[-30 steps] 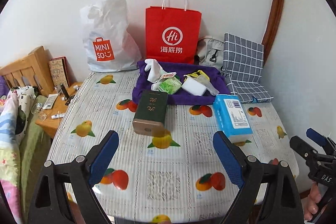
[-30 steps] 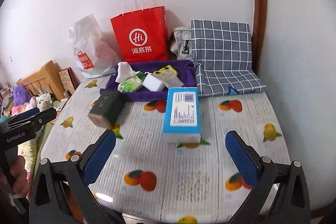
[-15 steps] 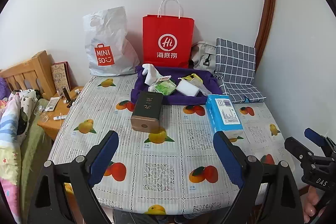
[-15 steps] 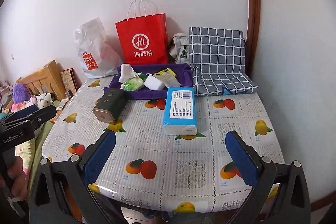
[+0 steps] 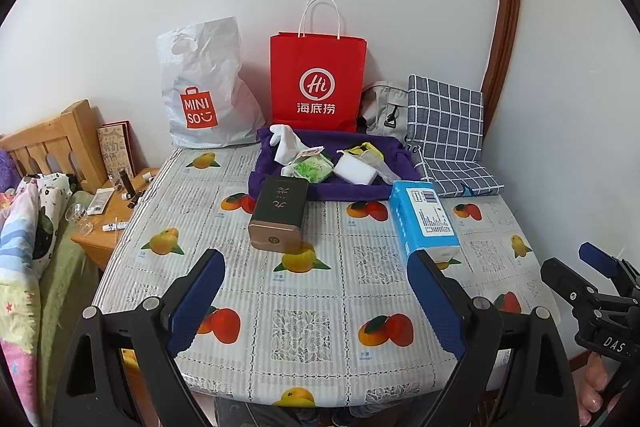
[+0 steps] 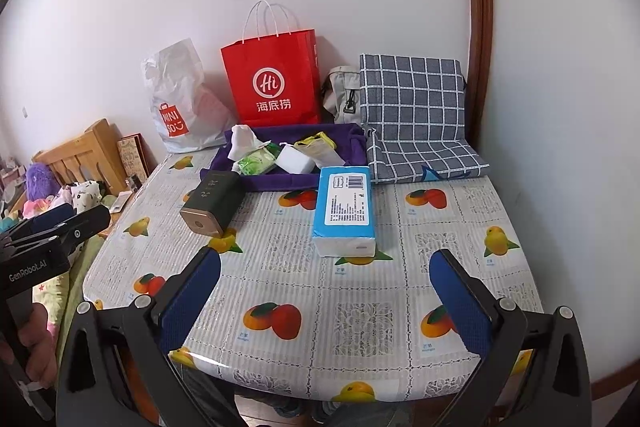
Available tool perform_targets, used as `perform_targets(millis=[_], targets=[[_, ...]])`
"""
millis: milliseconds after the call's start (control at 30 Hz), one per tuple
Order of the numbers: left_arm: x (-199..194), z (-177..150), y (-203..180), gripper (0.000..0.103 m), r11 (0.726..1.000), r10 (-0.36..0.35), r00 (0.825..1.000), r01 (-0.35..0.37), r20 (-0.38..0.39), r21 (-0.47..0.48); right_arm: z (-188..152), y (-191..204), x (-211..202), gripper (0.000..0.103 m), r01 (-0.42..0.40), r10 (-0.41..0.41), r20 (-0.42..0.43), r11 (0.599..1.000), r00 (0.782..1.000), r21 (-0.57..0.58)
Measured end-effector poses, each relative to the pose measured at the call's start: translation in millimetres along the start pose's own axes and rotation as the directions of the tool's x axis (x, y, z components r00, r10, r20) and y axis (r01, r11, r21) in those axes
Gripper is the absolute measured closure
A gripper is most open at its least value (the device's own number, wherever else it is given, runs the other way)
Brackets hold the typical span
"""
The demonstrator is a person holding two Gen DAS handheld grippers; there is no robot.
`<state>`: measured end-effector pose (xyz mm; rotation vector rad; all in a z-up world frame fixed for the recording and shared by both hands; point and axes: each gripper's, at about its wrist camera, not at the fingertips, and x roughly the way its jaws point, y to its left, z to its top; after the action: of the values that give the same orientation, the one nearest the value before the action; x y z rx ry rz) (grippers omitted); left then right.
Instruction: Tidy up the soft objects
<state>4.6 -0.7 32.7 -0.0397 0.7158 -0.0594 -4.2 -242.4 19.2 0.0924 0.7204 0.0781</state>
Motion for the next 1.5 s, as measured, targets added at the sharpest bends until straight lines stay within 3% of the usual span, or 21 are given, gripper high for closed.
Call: perform_targets(millis=[1500], targets=[[-5.9, -0.9, -0.7, 0.01, 1.0, 0.005, 1.0, -0.005, -0.002, -0.011, 0.8, 2.8, -5.6, 0.0, -0.009, 0.009, 0.007, 1.0, 1.0, 0.014]])
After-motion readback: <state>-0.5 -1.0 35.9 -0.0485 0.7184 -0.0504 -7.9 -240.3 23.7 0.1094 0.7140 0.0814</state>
